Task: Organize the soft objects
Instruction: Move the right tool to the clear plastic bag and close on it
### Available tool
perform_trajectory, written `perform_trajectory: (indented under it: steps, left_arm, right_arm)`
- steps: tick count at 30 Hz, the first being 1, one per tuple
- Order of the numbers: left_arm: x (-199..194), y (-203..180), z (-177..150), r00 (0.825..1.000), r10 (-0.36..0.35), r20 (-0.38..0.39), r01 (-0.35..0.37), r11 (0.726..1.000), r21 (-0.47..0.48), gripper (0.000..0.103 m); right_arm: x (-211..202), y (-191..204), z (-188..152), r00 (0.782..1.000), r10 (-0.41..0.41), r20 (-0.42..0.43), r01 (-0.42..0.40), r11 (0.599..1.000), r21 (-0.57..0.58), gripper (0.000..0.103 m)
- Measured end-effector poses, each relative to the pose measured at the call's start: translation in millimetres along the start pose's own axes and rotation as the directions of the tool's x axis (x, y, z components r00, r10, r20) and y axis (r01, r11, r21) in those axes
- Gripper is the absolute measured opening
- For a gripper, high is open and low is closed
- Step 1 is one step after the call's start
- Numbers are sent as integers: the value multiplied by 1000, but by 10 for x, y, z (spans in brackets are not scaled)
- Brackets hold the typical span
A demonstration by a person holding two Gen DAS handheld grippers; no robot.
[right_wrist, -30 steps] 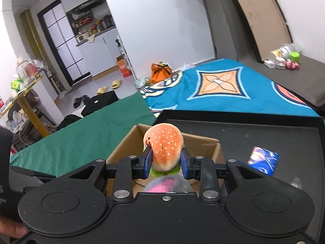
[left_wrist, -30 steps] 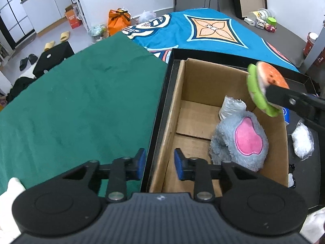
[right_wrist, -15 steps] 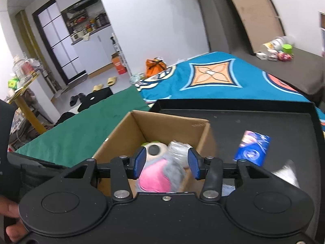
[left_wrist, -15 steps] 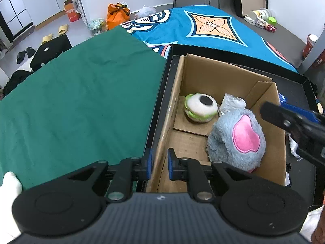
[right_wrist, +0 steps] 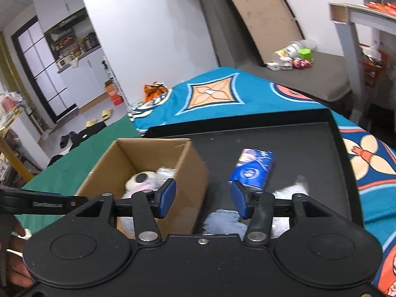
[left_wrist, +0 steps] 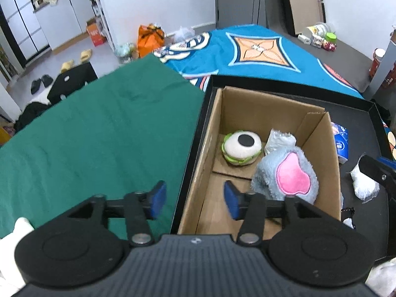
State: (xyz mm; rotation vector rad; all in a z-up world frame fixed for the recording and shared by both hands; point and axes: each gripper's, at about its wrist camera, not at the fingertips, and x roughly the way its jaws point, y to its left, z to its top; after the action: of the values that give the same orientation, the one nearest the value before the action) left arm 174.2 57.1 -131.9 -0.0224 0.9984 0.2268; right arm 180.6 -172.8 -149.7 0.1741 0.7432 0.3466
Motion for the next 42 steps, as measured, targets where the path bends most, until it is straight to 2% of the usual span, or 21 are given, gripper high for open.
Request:
perform_trajectory:
  steps: [2,5,9,19,24,35,42]
  left_arm:
    - [-20,-33,6,1000,18,3,-18,1000,12,63]
    - [-29,-83,12,998,59,-6,-59,998,34,68]
    - [2,-136,24,996,49,-68,-46,998,43,68]
    - [55,-315,13,991,91,-94,-82,992,94,69]
    - [95,-357,40,988,108,-108,-97,990,101,69]
    - [238,-428,48,979,151,-137,-135,984,119,70]
    - [273,-432,47,976,155,-150,-137,983,126,71]
  right_arm:
    - [12,-62,-11,1000,-13,-2,13,1000,4,50]
    - [20,-150,-41,1000,-26,-7,26,1000,9,55]
    - [27,-247,-85,999,-37,-15,37,999,5,56]
    - [120,-490,-205,997,-50,-59,50,999,-13,56]
    - [166,-662,-217,998,-46,-51,47,999,23,56]
    - [319,-1018,-149,994,-101,-29,104,987,122,56]
    - [541,-1066,-278,982,-151,-112,163,981,110,58]
